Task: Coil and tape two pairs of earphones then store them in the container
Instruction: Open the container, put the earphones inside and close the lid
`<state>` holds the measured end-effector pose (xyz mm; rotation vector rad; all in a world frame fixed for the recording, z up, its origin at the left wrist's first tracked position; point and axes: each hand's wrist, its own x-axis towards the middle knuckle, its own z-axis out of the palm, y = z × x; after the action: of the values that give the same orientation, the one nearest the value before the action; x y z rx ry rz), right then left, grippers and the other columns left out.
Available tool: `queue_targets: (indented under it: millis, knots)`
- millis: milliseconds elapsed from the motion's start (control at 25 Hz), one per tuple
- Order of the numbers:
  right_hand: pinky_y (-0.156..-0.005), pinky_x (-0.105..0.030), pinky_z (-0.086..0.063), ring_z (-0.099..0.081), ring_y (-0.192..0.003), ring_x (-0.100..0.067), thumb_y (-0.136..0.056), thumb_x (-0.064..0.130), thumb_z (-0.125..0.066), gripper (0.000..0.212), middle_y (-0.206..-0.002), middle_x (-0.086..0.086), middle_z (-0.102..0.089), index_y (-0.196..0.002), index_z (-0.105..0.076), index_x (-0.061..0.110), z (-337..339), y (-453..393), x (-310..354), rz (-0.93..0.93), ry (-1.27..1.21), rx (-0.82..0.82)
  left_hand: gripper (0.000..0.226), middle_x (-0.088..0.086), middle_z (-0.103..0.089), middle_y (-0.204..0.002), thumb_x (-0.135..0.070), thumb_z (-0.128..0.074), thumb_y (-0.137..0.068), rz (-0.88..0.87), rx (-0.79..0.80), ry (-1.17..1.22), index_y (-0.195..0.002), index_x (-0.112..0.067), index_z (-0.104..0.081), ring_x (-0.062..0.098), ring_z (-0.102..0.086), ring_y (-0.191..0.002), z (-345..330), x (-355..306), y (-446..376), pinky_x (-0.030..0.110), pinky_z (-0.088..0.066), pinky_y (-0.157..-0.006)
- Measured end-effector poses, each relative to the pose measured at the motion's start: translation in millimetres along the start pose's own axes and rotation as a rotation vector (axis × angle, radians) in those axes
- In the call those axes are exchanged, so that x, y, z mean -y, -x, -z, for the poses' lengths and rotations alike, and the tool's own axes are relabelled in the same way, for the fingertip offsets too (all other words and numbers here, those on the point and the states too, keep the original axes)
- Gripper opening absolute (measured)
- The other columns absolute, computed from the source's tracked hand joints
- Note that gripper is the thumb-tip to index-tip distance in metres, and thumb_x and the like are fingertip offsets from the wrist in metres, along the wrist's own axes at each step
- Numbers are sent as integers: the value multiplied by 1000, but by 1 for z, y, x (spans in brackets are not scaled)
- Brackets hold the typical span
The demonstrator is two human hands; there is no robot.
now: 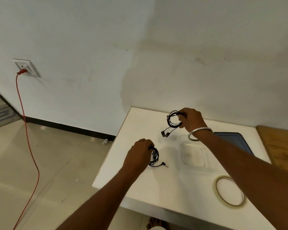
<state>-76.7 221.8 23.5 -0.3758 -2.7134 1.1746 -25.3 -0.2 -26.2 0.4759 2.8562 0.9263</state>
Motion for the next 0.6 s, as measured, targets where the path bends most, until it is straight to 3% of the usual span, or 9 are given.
queue_targets:
  millis: [120,240,440,600]
  knots:
    - [-54,-13,-49,-64,-55,-20,-93,8,-54,16,-90,-13,-65,-106,-63,3,28,9,7,-7,-105,-76,20,-1,-62,-109,-15,-51,-95,-14,-34,-2,-109,-18,-65,18,-60,-97,11,-15,0,36,-51,-86]
    - [-50,-5,-45,-64,-50,-7,-93,9,-55,14,-84,-9,-66,-103,-64,7,57,23,7,-6,-195,-131,19,-2,-63,-106,-15,-52,-93,-29,-74,6,-106,-18,-66,19,-60,-93,23,-31,-2,37,-51,-83]
    - [-63,-17,-53,-70,-63,-18,-93,12,-55,15,-81,-6,-67,-103,-65,7,91,53,-12,-58,-257,-137,18,-1,-63,-102,-14,-54,-92,-53,-141,25,-102,-19,-68,20,-62,-86,37,-53,-12,40,-54,-78]
    - [-54,-13,-52,-68,-58,-15,-93,11,-56,11,-83,-9,-67,-99,-64,8,93,74,-33,-103,-220,-110,16,-2,-63,-97,-10,-57,-90,-54,-177,143,-98,-17,-68,18,-61,-70,45,-74,-17,37,-56,-64]
